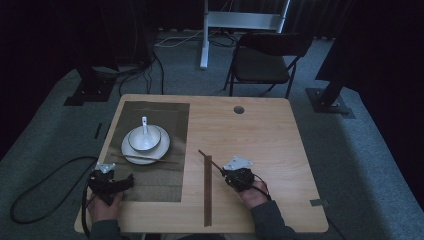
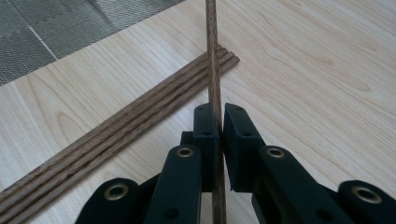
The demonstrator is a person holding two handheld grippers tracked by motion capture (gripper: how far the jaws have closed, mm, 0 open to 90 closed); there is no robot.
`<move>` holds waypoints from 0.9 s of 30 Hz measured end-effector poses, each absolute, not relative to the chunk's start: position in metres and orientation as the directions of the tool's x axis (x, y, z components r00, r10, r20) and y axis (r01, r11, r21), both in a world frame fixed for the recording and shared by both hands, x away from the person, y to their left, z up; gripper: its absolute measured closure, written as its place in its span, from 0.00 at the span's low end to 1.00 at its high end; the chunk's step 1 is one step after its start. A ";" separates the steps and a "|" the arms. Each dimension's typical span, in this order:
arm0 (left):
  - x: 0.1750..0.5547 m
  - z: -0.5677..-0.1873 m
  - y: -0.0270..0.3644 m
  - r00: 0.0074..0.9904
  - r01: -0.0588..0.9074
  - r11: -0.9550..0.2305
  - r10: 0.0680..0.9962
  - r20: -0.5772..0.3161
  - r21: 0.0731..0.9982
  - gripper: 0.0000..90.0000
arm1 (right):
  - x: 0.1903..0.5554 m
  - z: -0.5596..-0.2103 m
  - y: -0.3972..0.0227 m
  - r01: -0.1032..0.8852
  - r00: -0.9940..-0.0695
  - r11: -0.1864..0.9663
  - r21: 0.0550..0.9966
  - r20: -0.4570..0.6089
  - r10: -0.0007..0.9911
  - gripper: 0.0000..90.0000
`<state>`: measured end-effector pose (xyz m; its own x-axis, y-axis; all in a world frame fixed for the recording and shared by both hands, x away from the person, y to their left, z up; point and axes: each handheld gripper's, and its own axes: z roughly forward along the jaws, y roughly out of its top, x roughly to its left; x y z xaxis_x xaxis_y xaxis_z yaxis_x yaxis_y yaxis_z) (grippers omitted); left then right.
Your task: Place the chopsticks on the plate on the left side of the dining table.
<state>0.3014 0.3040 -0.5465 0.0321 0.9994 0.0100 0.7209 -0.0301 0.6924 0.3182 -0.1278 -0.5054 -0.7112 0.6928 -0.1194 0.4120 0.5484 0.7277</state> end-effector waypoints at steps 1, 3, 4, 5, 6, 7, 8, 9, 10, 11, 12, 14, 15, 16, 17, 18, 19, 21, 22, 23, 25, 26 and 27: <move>0.301 -0.547 0.304 0.032 0.721 -0.030 0.999 0.010 0.692 0.02 | 0.318 -0.505 -0.127 0.407 -0.714 0.551 0.729 -0.122 0.689 0.93; 0.301 -0.547 0.304 0.032 0.721 -0.030 0.999 0.010 0.692 0.02 | 0.317 -0.503 -0.126 0.399 -0.720 0.553 0.731 -0.124 0.683 0.93; 0.301 -0.547 0.304 0.032 0.721 -0.030 0.999 0.010 0.692 0.02 | 0.316 -0.502 -0.126 0.397 -0.721 0.553 0.732 -0.123 0.681 0.93; 0.301 -0.547 0.304 0.032 0.721 -0.030 0.999 0.010 0.692 0.02 | 0.315 -0.501 -0.125 0.396 -0.723 0.553 0.733 -0.123 0.680 0.93; 0.301 -0.547 0.304 0.032 0.721 -0.030 0.999 0.010 0.692 0.02 | 0.315 -0.501 -0.124 0.389 -0.727 0.557 0.734 -0.126 0.675 0.93; 0.301 -0.547 0.304 0.032 0.721 -0.030 0.999 0.010 0.692 0.02 | 0.314 -0.500 -0.123 0.385 -0.730 0.559 0.734 -0.129 0.671 0.93; 0.301 -0.547 0.304 0.032 0.721 -0.030 0.999 0.010 0.692 0.02 | 0.313 -0.499 -0.122 0.381 -0.731 0.560 0.736 -0.131 0.669 0.93; 0.301 -0.547 0.304 0.032 0.721 -0.030 0.999 0.010 0.692 0.02 | 0.313 -0.499 -0.122 0.376 -0.733 0.561 0.737 -0.134 0.667 0.93; 0.301 -0.547 0.304 0.032 0.721 -0.030 0.999 0.010 0.692 0.02 | 0.312 -0.498 -0.120 0.373 -0.736 0.562 0.738 -0.133 0.663 0.93; 0.301 -0.547 0.304 0.032 0.721 -0.030 0.999 0.010 0.692 0.02 | 0.312 -0.498 -0.120 0.373 -0.736 0.562 0.738 -0.133 0.663 0.93; 0.301 -0.546 0.304 0.032 0.721 -0.030 0.999 0.010 0.692 0.02 | 0.311 -0.497 -0.119 0.371 -0.737 0.561 0.740 -0.132 0.663 0.93; 0.301 -0.547 0.304 0.032 0.721 -0.030 0.999 0.010 0.692 0.02 | 0.310 -0.495 -0.118 0.360 -0.744 0.565 0.742 -0.137 0.654 0.93; 0.301 -0.547 0.304 0.032 0.721 -0.030 0.999 0.010 0.692 0.02 | 0.310 -0.495 -0.118 0.360 -0.744 0.565 0.742 -0.137 0.654 0.93; 0.301 -0.547 0.304 0.032 0.721 -0.030 0.999 0.010 0.692 0.02 | 0.309 -0.495 -0.117 0.360 -0.744 0.565 0.743 -0.137 0.654 0.93; 0.301 -0.547 0.304 0.032 0.721 -0.030 0.999 0.010 0.692 0.02 | 0.308 -0.494 -0.115 0.354 -0.748 0.566 0.745 -0.138 0.650 0.93; 0.301 -0.547 0.304 0.032 0.721 -0.030 0.999 0.010 0.692 0.02 | 0.308 -0.494 -0.115 0.354 -0.748 0.566 0.745 -0.138 0.650 0.93; 0.301 -0.547 0.304 0.032 0.721 -0.030 0.999 0.010 0.692 0.02 | 0.307 -0.493 -0.115 0.351 -0.750 0.567 0.746 -0.139 0.647 0.93; 0.301 -0.547 0.304 0.032 0.721 -0.030 0.999 0.010 0.692 0.02 | 0.306 -0.494 -0.113 0.345 -0.754 0.571 0.745 -0.141 0.641 0.93; 0.301 -0.547 0.304 0.032 0.721 -0.030 0.999 0.010 0.692 0.02 | 0.305 -0.494 -0.112 0.344 -0.755 0.571 0.745 -0.142 0.640 0.93; 0.301 -0.546 0.304 0.032 0.721 -0.030 0.999 0.010 0.692 0.02 | 0.304 -0.494 -0.110 0.341 -0.760 0.577 0.742 -0.143 0.634 0.93; 0.301 -0.547 0.304 0.032 0.721 -0.030 0.999 0.010 0.692 0.02 | 0.303 -0.493 -0.109 0.337 -0.763 0.578 0.743 -0.145 0.630 0.93; 0.301 -0.547 0.304 0.032 0.721 -0.030 0.999 0.010 0.692 0.02 | 0.303 -0.493 -0.109 0.337 -0.763 0.578 0.743 -0.145 0.630 0.93; 0.301 -0.547 0.304 0.032 0.721 -0.030 0.999 0.010 0.692 0.02 | 0.303 -0.493 -0.109 0.334 -0.765 0.580 0.743 -0.147 0.627 0.93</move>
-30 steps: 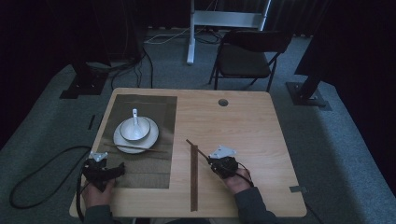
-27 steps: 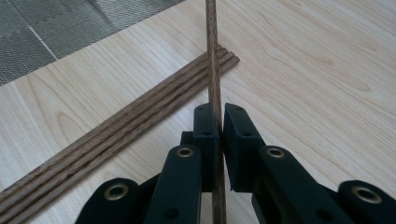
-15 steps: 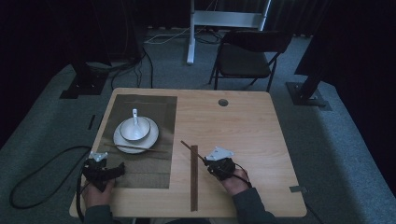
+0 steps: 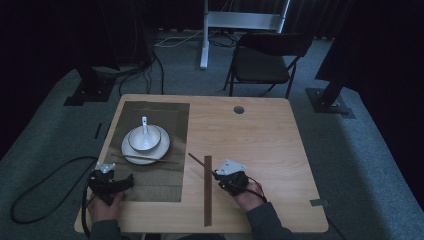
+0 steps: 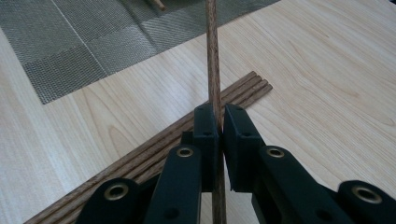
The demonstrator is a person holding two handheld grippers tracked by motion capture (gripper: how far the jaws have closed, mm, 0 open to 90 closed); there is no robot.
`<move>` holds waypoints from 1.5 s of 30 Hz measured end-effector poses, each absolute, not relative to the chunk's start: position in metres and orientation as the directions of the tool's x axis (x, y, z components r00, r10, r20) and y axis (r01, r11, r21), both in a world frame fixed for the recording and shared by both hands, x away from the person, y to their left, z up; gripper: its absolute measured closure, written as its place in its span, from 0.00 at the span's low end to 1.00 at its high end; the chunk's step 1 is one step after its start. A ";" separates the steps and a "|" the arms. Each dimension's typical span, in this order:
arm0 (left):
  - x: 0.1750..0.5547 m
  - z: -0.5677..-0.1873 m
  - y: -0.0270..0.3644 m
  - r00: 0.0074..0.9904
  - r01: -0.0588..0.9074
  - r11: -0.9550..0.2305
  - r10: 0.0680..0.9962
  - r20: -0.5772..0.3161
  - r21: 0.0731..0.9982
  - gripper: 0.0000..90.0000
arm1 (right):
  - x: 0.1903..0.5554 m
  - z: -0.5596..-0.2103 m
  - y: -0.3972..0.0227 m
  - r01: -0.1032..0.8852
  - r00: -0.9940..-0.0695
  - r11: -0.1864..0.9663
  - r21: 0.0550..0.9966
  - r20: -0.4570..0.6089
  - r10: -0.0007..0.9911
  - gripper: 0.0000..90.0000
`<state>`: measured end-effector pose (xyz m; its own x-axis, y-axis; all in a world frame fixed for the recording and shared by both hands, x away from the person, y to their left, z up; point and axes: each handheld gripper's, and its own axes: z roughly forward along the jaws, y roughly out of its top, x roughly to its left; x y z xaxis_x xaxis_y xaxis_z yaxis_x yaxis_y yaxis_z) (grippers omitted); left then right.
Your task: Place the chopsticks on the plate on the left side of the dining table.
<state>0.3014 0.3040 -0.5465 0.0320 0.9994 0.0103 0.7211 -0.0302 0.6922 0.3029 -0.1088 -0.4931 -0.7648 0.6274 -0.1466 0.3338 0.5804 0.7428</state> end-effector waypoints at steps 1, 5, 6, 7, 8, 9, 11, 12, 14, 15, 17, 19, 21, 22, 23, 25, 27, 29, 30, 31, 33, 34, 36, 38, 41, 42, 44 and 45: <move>0.301 -0.547 0.304 0.032 0.721 -0.030 0.999 0.010 0.692 0.02 | 0.302 -0.493 -0.108 0.331 -0.767 0.578 0.746 -0.144 0.625 0.93; 0.301 -0.547 0.304 0.032 0.721 -0.030 0.999 0.010 0.692 0.02 | 0.300 -0.492 -0.106 0.325 -0.772 0.582 0.745 -0.146 0.618 0.93; 0.301 -0.547 0.304 0.032 0.721 -0.030 0.999 0.010 0.692 0.02 | 0.299 -0.492 -0.105 0.323 -0.775 0.584 0.745 -0.147 0.615 0.93; 0.301 -0.547 0.304 0.032 0.721 -0.030 0.999 0.010 0.692 0.02 | 0.298 -0.491 -0.103 0.320 -0.777 0.584 0.746 -0.146 0.612 0.93; 0.301 -0.547 0.304 0.032 0.721 -0.030 0.999 0.010 0.692 0.02 | 0.298 -0.491 -0.103 0.320 -0.777 0.584 0.746 -0.146 0.612 0.93; 0.301 -0.547 0.304 0.032 0.721 -0.030 0.999 0.010 0.692 0.02 | 0.298 -0.491 -0.103 0.319 -0.778 0.584 0.746 -0.146 0.611 0.93; 0.301 -0.546 0.304 0.032 0.721 -0.030 0.999 0.010 0.692 0.02 | 0.297 -0.491 -0.102 0.313 -0.781 0.581 0.752 -0.144 0.608 0.93; 0.301 -0.547 0.304 0.032 0.721 -0.030 0.999 0.010 0.692 0.02 | 0.295 -0.491 -0.100 0.307 -0.785 0.580 0.754 -0.144 0.602 0.93; 0.301 -0.547 0.304 0.032 0.721 -0.030 0.999 0.010 0.692 0.02 | 0.294 -0.491 -0.099 0.304 -0.788 0.584 0.752 -0.146 0.598 0.93; 0.301 -0.547 0.304 0.032 0.721 -0.030 0.999 0.010 0.692 0.02 | 0.294 -0.491 -0.098 0.299 -0.792 0.586 0.753 -0.147 0.593 0.93; 0.301 -0.547 0.304 0.032 0.721 -0.030 0.999 0.010 0.692 0.02 | 0.294 -0.491 -0.097 0.296 -0.795 0.589 0.752 -0.149 0.588 0.93; 0.301 -0.547 0.304 0.032 0.721 -0.030 0.999 0.010 0.692 0.02 | 0.291 -0.490 -0.094 0.285 -0.804 0.597 0.750 -0.152 0.575 0.93; 0.301 -0.547 0.304 0.032 0.721 -0.030 0.999 0.010 0.692 0.02 | 0.290 -0.490 -0.092 0.282 -0.808 0.600 0.748 -0.152 0.569 0.93; 0.301 -0.547 0.304 0.032 0.721 -0.030 0.999 0.010 0.692 0.02 | 0.290 -0.491 -0.091 0.278 -0.812 0.603 0.748 -0.153 0.563 0.93; 0.301 -0.547 0.304 0.032 0.721 -0.030 0.999 0.010 0.692 0.02 | 0.290 -0.491 -0.090 0.273 -0.814 0.606 0.747 -0.157 0.560 0.93; 0.301 -0.547 0.304 0.032 0.721 -0.030 0.999 0.010 0.692 0.02 | 0.289 -0.491 -0.088 0.271 -0.818 0.610 0.745 -0.156 0.553 0.93; 0.301 -0.547 0.304 0.032 0.721 -0.030 0.999 0.010 0.692 0.02 | 0.288 -0.492 -0.085 0.266 -0.823 0.615 0.743 -0.157 0.546 0.93; 0.301 -0.547 0.304 0.032 0.721 -0.030 0.999 0.010 0.692 0.02 | 0.288 -0.492 -0.085 0.265 -0.825 0.617 0.741 -0.157 0.543 0.93; 0.301 -0.547 0.304 0.032 0.721 -0.030 0.999 0.010 0.692 0.02 | 0.288 -0.493 -0.084 0.260 -0.829 0.621 0.739 -0.160 0.536 0.93; 0.301 -0.547 0.304 0.032 0.721 -0.030 0.999 0.010 0.692 0.02 | 0.288 -0.493 -0.083 0.254 -0.833 0.626 0.738 -0.162 0.529 0.93; 0.301 -0.547 0.304 0.032 0.721 -0.030 0.999 0.010 0.692 0.02 | 0.288 -0.494 -0.082 0.253 -0.837 0.630 0.735 -0.160 0.523 0.93; 0.301 -0.547 0.304 0.032 0.721 -0.030 0.999 0.010 0.692 0.02 | 0.288 -0.494 -0.080 0.250 -0.840 0.634 0.731 -0.162 0.517 0.93; 0.301 -0.547 0.304 0.032 0.721 -0.030 0.999 0.010 0.692 0.02 | 0.288 -0.495 -0.077 0.246 -0.844 0.641 0.727 -0.165 0.511 0.93; 0.301 -0.547 0.304 0.032 0.721 -0.030 0.999 0.010 0.692 0.02 | 0.290 -0.497 -0.074 0.240 -0.848 0.649 0.722 -0.170 0.503 0.93; 0.301 -0.547 0.304 0.032 0.721 -0.030 0.999 0.010 0.692 0.02 | 0.292 -0.498 -0.072 0.243 -0.848 0.652 0.718 -0.168 0.502 0.93; 0.301 -0.547 0.304 0.032 0.721 -0.030 0.999 0.010 0.692 0.02 | 0.293 -0.499 -0.071 0.246 -0.849 0.653 0.716 -0.166 0.502 0.93; 0.301 -0.547 0.304 0.032 0.721 -0.030 0.999 0.010 0.692 0.02 | 0.294 -0.500 -0.070 0.246 -0.850 0.657 0.713 -0.168 0.500 0.93; 0.301 -0.547 0.304 0.032 0.721 -0.030 0.999 0.010 0.692 0.02 | 0.294 -0.500 -0.069 0.248 -0.849 0.657 0.712 -0.167 0.501 0.93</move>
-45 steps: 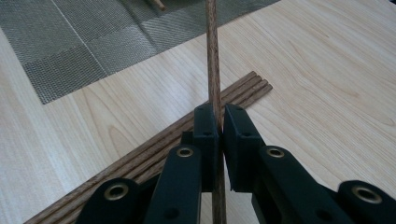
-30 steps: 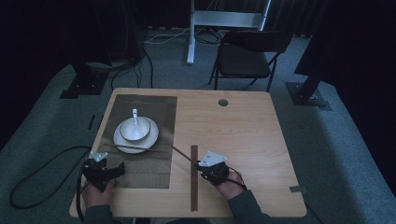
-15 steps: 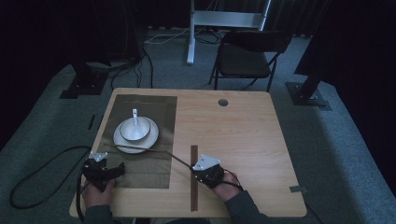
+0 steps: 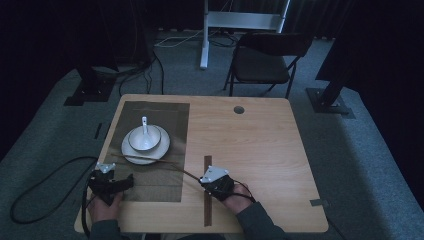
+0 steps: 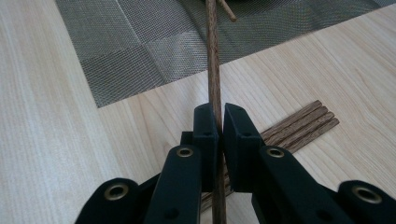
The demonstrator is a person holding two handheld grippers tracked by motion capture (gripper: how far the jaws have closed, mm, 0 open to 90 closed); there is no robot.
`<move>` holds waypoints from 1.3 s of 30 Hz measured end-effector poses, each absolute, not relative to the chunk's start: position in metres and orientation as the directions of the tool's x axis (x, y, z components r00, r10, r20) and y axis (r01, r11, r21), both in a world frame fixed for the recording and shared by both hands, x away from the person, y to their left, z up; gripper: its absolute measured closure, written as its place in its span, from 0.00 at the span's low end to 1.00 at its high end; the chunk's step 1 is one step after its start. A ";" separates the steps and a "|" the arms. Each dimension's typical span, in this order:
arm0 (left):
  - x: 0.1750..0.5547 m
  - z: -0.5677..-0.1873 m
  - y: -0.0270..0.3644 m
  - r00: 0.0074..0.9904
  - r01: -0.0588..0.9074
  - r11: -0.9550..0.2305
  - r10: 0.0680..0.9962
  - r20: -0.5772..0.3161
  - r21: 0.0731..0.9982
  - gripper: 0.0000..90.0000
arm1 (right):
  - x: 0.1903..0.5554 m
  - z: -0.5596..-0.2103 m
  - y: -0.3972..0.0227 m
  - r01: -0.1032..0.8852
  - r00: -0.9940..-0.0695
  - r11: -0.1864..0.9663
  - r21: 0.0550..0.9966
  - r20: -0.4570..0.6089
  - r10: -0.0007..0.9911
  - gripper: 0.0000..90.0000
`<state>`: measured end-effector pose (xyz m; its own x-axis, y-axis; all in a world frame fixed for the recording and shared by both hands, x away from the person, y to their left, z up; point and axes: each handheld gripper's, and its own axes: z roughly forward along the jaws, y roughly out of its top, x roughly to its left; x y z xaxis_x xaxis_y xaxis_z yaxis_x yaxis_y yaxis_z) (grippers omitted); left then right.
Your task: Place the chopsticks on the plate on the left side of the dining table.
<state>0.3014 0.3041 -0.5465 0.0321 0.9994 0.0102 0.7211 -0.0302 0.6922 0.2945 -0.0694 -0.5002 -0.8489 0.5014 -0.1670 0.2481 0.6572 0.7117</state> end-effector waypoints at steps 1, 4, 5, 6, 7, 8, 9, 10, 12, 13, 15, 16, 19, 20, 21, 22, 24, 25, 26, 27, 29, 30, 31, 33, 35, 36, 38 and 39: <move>0.301 -0.546 0.304 0.032 0.721 -0.030 0.999 0.010 0.692 0.02 | 0.295 -0.501 -0.069 0.248 -0.850 0.658 0.711 -0.166 0.501 0.93; 0.301 -0.547 0.304 0.032 0.721 -0.030 0.999 0.010 0.692 0.02 | 0.296 -0.502 -0.068 0.253 -0.849 0.657 0.710 -0.163 0.502 0.93; 0.301 -0.547 0.304 0.032 0.721 -0.030 0.999 0.010 0.692 0.02 | 0.297 -0.503 -0.068 0.254 -0.849 0.658 0.709 -0.162 0.503 0.93; 0.301 -0.547 0.304 0.032 0.721 -0.030 0.999 0.010 0.692 0.02 | 0.297 -0.503 -0.068 0.254 -0.849 0.658 0.709 -0.163 0.503 0.93; 0.301 -0.547 0.304 0.032 0.721 -0.030 0.999 0.010 0.692 0.02 | 0.297 -0.503 -0.068 0.254 -0.848 0.657 0.710 -0.163 0.505 0.93; 0.301 -0.547 0.304 0.032 0.721 -0.030 0.999 0.010 0.692 0.02 | 0.298 -0.503 -0.068 0.255 -0.847 0.658 0.709 -0.164 0.505 0.93; 0.301 -0.547 0.304 0.032 0.721 -0.030 0.999 0.010 0.692 0.02 | 0.298 -0.503 -0.068 0.257 -0.847 0.658 0.708 -0.163 0.507 0.93; 0.301 -0.546 0.304 0.032 0.721 -0.030 0.999 0.010 0.692 0.02 | 0.299 -0.504 -0.068 0.256 -0.846 0.660 0.706 -0.166 0.506 0.93; 0.301 -0.547 0.304 0.032 0.721 -0.030 0.999 0.010 0.692 0.02 | 0.300 -0.504 -0.067 0.260 -0.845 0.658 0.707 -0.164 0.509 0.93; 0.301 -0.547 0.304 0.032 0.721 -0.030 0.999 0.010 0.692 0.02 | 0.300 -0.504 -0.067 0.259 -0.845 0.659 0.707 -0.165 0.509 0.93; 0.301 -0.547 0.304 0.032 0.721 -0.030 0.999 0.010 0.692 0.02 | 0.301 -0.504 -0.067 0.257 -0.845 0.661 0.705 -0.167 0.508 0.93; 0.301 -0.547 0.304 0.032 0.721 -0.030 0.999 0.010 0.692 0.02 | 0.301 -0.504 -0.067 0.257 -0.845 0.662 0.704 -0.169 0.507 0.93; 0.301 -0.547 0.304 0.032 0.721 -0.030 0.999 0.010 0.692 0.02 | 0.303 -0.504 -0.067 0.265 -0.842 0.662 0.701 -0.167 0.513 0.93; 0.301 -0.546 0.304 0.032 0.721 -0.030 0.999 0.010 0.692 0.02 | 0.303 -0.504 -0.067 0.264 -0.842 0.662 0.702 -0.168 0.513 0.93; 0.301 -0.547 0.304 0.032 0.721 -0.030 0.999 0.010 0.692 0.02 | 0.304 -0.504 -0.067 0.264 -0.841 0.661 0.702 -0.167 0.514 0.93; 0.301 -0.547 0.304 0.032 0.721 -0.030 0.999 0.010 0.692 0.02 | 0.304 -0.504 -0.067 0.264 -0.841 0.661 0.702 -0.168 0.514 0.93; 0.301 -0.547 0.304 0.032 0.721 -0.030 0.999 0.010 0.692 0.02 | 0.305 -0.504 -0.067 0.266 -0.840 0.661 0.702 -0.168 0.516 0.93; 0.301 -0.546 0.304 0.032 0.721 -0.030 0.999 0.010 0.692 0.02 | 0.306 -0.504 -0.067 0.267 -0.839 0.661 0.701 -0.168 0.517 0.93; 0.301 -0.547 0.304 0.032 0.721 -0.030 0.999 0.010 0.692 0.02 | 0.306 -0.504 -0.067 0.267 -0.839 0.662 0.701 -0.169 0.517 0.93; 0.301 -0.547 0.304 0.032 0.721 -0.030 0.999 0.010 0.692 0.02 | 0.306 -0.504 -0.067 0.267 -0.839 0.660 0.702 -0.168 0.518 0.93; 0.301 -0.546 0.304 0.032 0.721 -0.030 0.999 0.010 0.692 0.02 | 0.307 -0.504 -0.067 0.266 -0.839 0.661 0.702 -0.168 0.517 0.93; 0.301 -0.547 0.304 0.032 0.721 -0.030 0.999 0.010 0.692 0.02 | 0.308 -0.504 -0.066 0.267 -0.839 0.660 0.702 -0.168 0.518 0.93; 0.301 -0.547 0.304 0.032 0.721 -0.030 0.999 0.010 0.692 0.02 | 0.308 -0.504 -0.066 0.270 -0.839 0.659 0.702 -0.165 0.519 0.93; 0.301 -0.547 0.304 0.032 0.721 -0.030 0.999 0.010 0.692 0.02 | 0.308 -0.504 -0.065 0.267 -0.840 0.658 0.704 -0.165 0.517 0.93; 0.301 -0.547 0.304 0.032 0.721 -0.030 0.999 0.010 0.692 0.02 | 0.308 -0.503 -0.064 0.260 -0.843 0.659 0.706 -0.167 0.512 0.93; 0.301 -0.547 0.304 0.032 0.721 -0.030 0.999 0.010 0.692 0.02 | 0.308 -0.503 -0.063 0.261 -0.843 0.658 0.706 -0.165 0.512 0.93; 0.301 -0.547 0.304 0.032 0.721 -0.030 0.999 0.010 0.692 0.02 | 0.308 -0.503 -0.061 0.260 -0.844 0.657 0.708 -0.164 0.510 0.93; 0.301 -0.546 0.304 0.032 0.721 -0.030 0.999 0.010 0.692 0.02 | 0.308 -0.503 -0.060 0.258 -0.845 0.657 0.708 -0.165 0.509 0.93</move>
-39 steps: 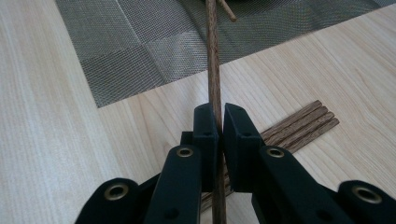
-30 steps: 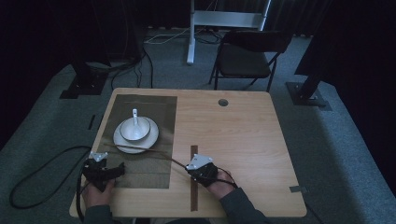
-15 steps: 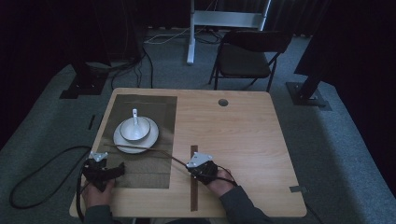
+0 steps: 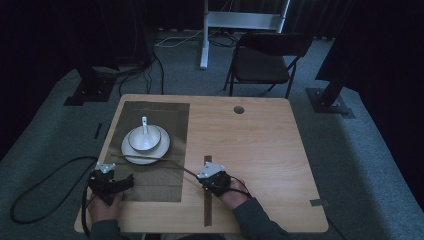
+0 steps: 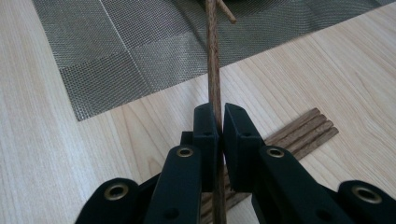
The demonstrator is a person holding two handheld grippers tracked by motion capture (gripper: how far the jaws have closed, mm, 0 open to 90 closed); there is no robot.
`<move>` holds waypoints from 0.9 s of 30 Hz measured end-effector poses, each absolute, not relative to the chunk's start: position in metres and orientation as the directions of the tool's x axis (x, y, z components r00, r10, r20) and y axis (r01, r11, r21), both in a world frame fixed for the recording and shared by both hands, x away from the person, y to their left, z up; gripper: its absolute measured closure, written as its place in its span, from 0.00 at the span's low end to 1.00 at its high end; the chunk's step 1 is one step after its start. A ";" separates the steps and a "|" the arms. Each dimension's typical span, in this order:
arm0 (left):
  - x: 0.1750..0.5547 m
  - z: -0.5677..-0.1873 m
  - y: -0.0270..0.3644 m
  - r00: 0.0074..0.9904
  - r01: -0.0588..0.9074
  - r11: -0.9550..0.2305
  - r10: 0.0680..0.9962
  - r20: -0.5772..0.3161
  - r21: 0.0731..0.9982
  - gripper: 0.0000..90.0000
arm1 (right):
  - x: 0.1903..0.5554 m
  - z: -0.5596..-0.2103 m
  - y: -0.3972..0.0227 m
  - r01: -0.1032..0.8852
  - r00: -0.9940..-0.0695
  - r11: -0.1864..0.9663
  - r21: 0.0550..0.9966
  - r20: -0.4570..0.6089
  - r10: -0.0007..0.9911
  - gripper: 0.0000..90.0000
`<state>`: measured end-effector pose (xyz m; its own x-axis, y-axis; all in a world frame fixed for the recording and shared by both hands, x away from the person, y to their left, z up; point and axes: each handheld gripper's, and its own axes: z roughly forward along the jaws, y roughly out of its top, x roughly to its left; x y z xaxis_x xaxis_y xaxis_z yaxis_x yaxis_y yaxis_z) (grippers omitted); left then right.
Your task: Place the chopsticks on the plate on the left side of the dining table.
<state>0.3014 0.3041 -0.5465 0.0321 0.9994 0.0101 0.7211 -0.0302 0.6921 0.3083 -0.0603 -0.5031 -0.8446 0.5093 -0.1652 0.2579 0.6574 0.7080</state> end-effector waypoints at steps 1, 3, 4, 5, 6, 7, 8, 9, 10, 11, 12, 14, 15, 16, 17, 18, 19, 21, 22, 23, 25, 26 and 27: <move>0.301 -0.547 0.304 0.032 0.721 -0.030 0.999 0.010 0.692 0.02 | 0.308 -0.503 -0.060 0.258 -0.845 0.657 0.709 -0.164 0.509 0.93; 0.301 -0.547 0.304 0.032 0.721 -0.030 0.999 0.010 0.692 0.02 | 0.309 -0.503 -0.058 0.255 -0.846 0.656 0.710 -0.165 0.507 0.93; 0.301 -0.547 0.304 0.032 0.721 -0.030 0.999 0.010 0.692 0.02 | 0.309 -0.503 -0.057 0.254 -0.847 0.656 0.711 -0.164 0.506 0.93; 0.301 -0.547 0.304 0.032 0.721 -0.030 0.999 0.010 0.692 0.02 | 0.309 -0.503 -0.057 0.254 -0.847 0.656 0.711 -0.163 0.506 0.93; 0.301 -0.547 0.304 0.032 0.721 -0.030 0.999 0.010 0.692 0.02 | 0.309 -0.503 -0.056 0.255 -0.847 0.655 0.712 -0.162 0.506 0.93; 0.301 -0.547 0.304 0.032 0.721 -0.030 0.999 0.010 0.692 0.02 | 0.309 -0.503 -0.055 0.252 -0.848 0.655 0.712 -0.164 0.503 0.93; 0.301 -0.547 0.304 0.032 0.721 -0.030 0.999 0.010 0.692 0.02 | 0.310 -0.502 -0.054 0.251 -0.849 0.654 0.713 -0.162 0.503 0.93; 0.301 -0.547 0.304 0.032 0.721 -0.030 0.999 0.010 0.692 0.02 | 0.310 -0.502 -0.053 0.252 -0.849 0.653 0.714 -0.161 0.503 0.93; 0.301 -0.547 0.304 0.032 0.721 -0.030 0.999 0.010 0.692 0.02 | 0.310 -0.502 -0.053 0.248 -0.850 0.654 0.715 -0.163 0.501 0.93; 0.301 -0.547 0.304 0.032 0.721 -0.030 0.999 0.010 0.692 0.02 | 0.310 -0.502 -0.053 0.248 -0.850 0.654 0.715 -0.163 0.501 0.93; 0.301 -0.547 0.304 0.032 0.721 -0.030 0.999 0.010 0.692 0.02 | 0.310 -0.502 -0.052 0.247 -0.851 0.653 0.716 -0.162 0.499 0.93; 0.301 -0.547 0.304 0.032 0.721 -0.030 0.999 0.010 0.692 0.02 | 0.311 -0.501 -0.049 0.240 -0.854 0.653 0.718 -0.163 0.493 0.93; 0.301 -0.546 0.304 0.032 0.721 -0.030 0.999 0.010 0.692 0.02 | 0.311 -0.501 -0.049 0.241 -0.855 0.651 0.720 -0.160 0.494 0.93; 0.301 -0.546 0.304 0.032 0.721 -0.030 0.999 0.010 0.692 0.02 | 0.311 -0.501 -0.048 0.240 -0.856 0.650 0.721 -0.158 0.492 0.93; 0.301 -0.547 0.304 0.032 0.721 -0.030 0.999 0.010 0.692 0.02 | 0.311 -0.500 -0.047 0.234 -0.858 0.651 0.722 -0.161 0.487 0.93; 0.301 -0.547 0.304 0.032 0.721 -0.030 0.999 0.010 0.692 0.02 | 0.311 -0.500 -0.046 0.234 -0.859 0.650 0.723 -0.158 0.486 0.93; 0.301 -0.547 0.304 0.032 0.721 -0.030 0.999 0.010 0.692 0.02 | 0.312 -0.500 -0.045 0.232 -0.861 0.650 0.724 -0.159 0.484 0.93; 0.301 -0.547 0.304 0.032 0.721 -0.030 0.999 0.010 0.692 0.02 | 0.312 -0.500 -0.044 0.227 -0.863 0.649 0.726 -0.159 0.480 0.93; 0.301 -0.547 0.304 0.032 0.721 -0.030 0.999 0.010 0.692 0.02 | 0.312 -0.499 -0.043 0.225 -0.864 0.650 0.725 -0.160 0.478 0.93; 0.301 -0.547 0.304 0.032 0.721 -0.030 0.999 0.010 0.692 0.02 | 0.312 -0.499 -0.043 0.227 -0.864 0.649 0.726 -0.158 0.479 0.93; 0.301 -0.547 0.304 0.032 0.721 -0.030 0.999 0.010 0.692 0.02 | 0.313 -0.499 -0.041 0.222 -0.865 0.648 0.728 -0.160 0.476 0.93; 0.301 -0.547 0.304 0.032 0.721 -0.030 0.999 0.010 0.693 0.02 | 0.313 -0.498 -0.041 0.219 -0.866 0.650 0.728 -0.162 0.474 0.93; 0.301 -0.547 0.304 0.032 0.721 -0.030 0.999 0.010 0.692 0.02 | 0.313 -0.498 -0.041 0.225 -0.865 0.646 0.729 -0.156 0.477 0.93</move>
<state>0.3014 0.3041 -0.5465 0.0321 0.9994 0.0099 0.7209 -0.0300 0.6923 0.3135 -0.0406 -0.4981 -0.8648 0.4774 -0.1558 0.2251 0.6459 0.7295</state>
